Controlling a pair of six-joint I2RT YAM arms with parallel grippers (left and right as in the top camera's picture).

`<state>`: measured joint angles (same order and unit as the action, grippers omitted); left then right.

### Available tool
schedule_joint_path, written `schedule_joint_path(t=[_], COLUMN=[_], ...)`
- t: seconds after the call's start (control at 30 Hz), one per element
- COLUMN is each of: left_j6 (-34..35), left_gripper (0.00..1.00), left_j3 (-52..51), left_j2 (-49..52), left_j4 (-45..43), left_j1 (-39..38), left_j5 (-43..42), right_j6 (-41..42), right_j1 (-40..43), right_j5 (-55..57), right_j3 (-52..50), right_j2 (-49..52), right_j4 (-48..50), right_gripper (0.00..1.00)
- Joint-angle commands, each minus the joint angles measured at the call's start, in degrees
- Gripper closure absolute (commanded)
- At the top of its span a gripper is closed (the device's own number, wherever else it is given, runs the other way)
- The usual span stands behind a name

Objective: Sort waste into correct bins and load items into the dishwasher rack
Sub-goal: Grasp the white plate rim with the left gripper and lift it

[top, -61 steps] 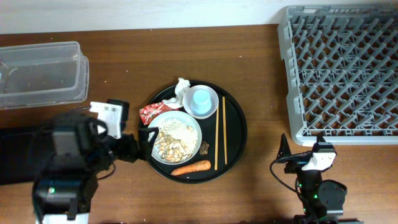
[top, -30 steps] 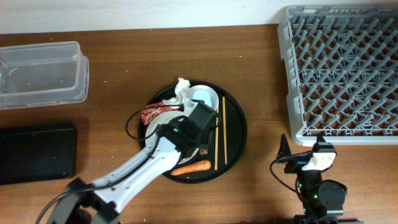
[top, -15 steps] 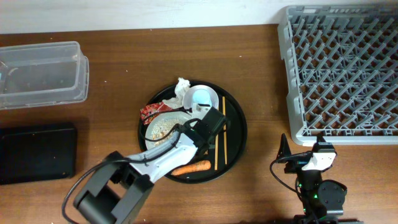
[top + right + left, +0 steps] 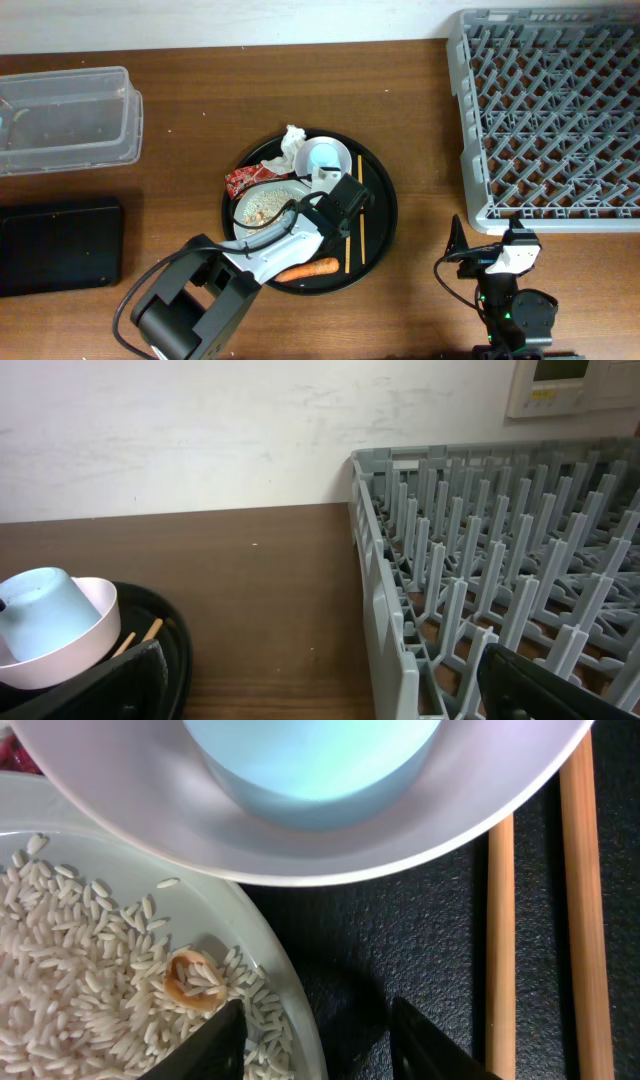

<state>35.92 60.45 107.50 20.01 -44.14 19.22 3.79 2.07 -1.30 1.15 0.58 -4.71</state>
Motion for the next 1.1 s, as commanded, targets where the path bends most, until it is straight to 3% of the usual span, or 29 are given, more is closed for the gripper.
schedule_joint_path(t=[0.0, 0.1, 0.13, 0.2, 0.33, 0.7, 1.07], left_j6=[0.9, 0.9, 0.9, 0.9, 0.9, 0.5, 0.5], left_gripper=[0.59, 0.59, 0.64, 0.73, 0.76, 0.99, 0.99], left_j3=[0.6, 1.3, 1.9, 2.2, 2.2, 2.3, 13.4], left_j2=[1.6, 1.5, 1.5, 1.5, 1.5, 1.5, 1.4], left_j4=[0.4, 3.0, 4.4, 5.4, 5.3, 6.4, 20.9], left_j1=[-0.2, -0.2, -0.2, -0.3, -1.4, -2.6, -2.6], left_j5=[0.4, 6.0, 7.0, 7.0, 7.0, 7.6, 8.3], right_j6=[-0.3, -0.3, -0.3, -0.3, -0.3, -0.3, -0.3], right_j1=[0.3, 0.3, 0.3, 0.3, 0.3, 0.3, 0.3], right_j5=[0.5, 0.5, 0.5, 0.5, 0.5, 0.5, 0.5], right_j3=[-0.8, -0.8, -0.8, -0.8, -0.8, -0.8, -0.8], right_j2=[-0.4, -0.4, -0.4, -0.4, -0.4, -0.4, -0.4], right_j4=[0.2, 0.2, 0.2, 0.2, 0.2, 0.2, 0.2], right_gripper=[0.02, 0.02, 0.02, 0.02, 0.02, 0.02, 0.02])
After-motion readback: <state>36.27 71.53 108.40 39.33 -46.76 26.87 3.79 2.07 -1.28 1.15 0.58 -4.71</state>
